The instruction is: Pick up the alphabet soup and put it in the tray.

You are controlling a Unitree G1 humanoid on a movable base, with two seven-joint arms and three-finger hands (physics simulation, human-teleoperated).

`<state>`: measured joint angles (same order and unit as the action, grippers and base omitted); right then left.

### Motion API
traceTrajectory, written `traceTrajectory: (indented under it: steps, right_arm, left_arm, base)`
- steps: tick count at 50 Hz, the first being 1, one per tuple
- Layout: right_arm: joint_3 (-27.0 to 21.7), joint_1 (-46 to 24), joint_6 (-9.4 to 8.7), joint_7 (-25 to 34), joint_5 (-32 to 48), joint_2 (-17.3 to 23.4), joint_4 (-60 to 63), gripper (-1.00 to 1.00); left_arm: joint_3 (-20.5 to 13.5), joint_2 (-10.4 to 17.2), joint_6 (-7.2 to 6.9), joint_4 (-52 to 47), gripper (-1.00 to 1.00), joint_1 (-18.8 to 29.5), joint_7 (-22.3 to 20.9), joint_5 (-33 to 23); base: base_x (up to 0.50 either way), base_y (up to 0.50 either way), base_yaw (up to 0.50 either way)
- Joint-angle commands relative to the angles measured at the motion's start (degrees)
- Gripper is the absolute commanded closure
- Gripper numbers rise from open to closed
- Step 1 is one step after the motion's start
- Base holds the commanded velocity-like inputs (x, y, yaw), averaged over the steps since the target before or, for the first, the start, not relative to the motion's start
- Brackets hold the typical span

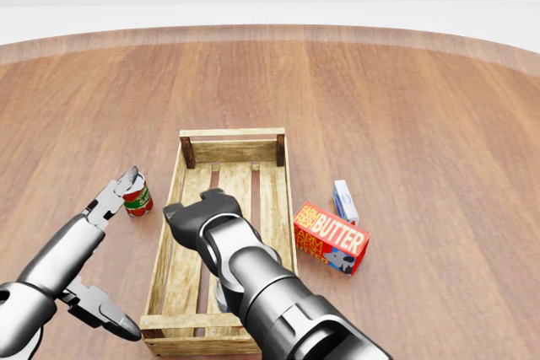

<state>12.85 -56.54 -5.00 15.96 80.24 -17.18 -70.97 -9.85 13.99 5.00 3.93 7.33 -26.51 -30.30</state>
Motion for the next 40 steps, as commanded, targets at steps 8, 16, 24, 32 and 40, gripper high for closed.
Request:
traceTrajectory:
  steps: [8, 16, 24, 32, 40]
  right_arm:
    - [-1.1, -0.6, 1.28, 1.4, -5.1, 2.3, 12.1, -0.95]
    - [-2.1, 2.9, 2.1, 5.8, -8.1, 5.1, 24.1, -0.95]
    - [-4.0, 9.0, 2.2, 11.0, -13.2, 9.3, 38.0, -0.95]
    - [-6.0, 12.7, 0.45, 13.8, -19.8, 13.2, 46.8, -0.95]
    - [-8.2, 14.1, 0.09, 12.5, -25.9, 17.3, 49.7, -0.95]
  left_arm:
    - [0.4, -0.4, 0.0, -0.5, -1.0, -0.2, -0.2, -0.5]
    - [0.6, -0.7, 0.0, -1.6, -1.0, 0.1, -0.6, -0.2]
    - [1.3, -1.1, 0.0, -1.4, -1.0, 0.2, 0.0, -1.0]
    - [1.6, -1.4, 0.0, -1.7, -1.0, 0.0, 0.3, -1.3]
    - [1.3, -1.2, 0.0, -1.7, -1.0, -0.7, 0.5, -1.1]
  base:
    - [0.0, 0.0, 0.0]
    - [0.0, 0.0, 0.0]
    - [0.0, 0.0, 0.0]
    - [0.0, 0.0, 0.0]
    - [0.0, 0.0, 0.0]
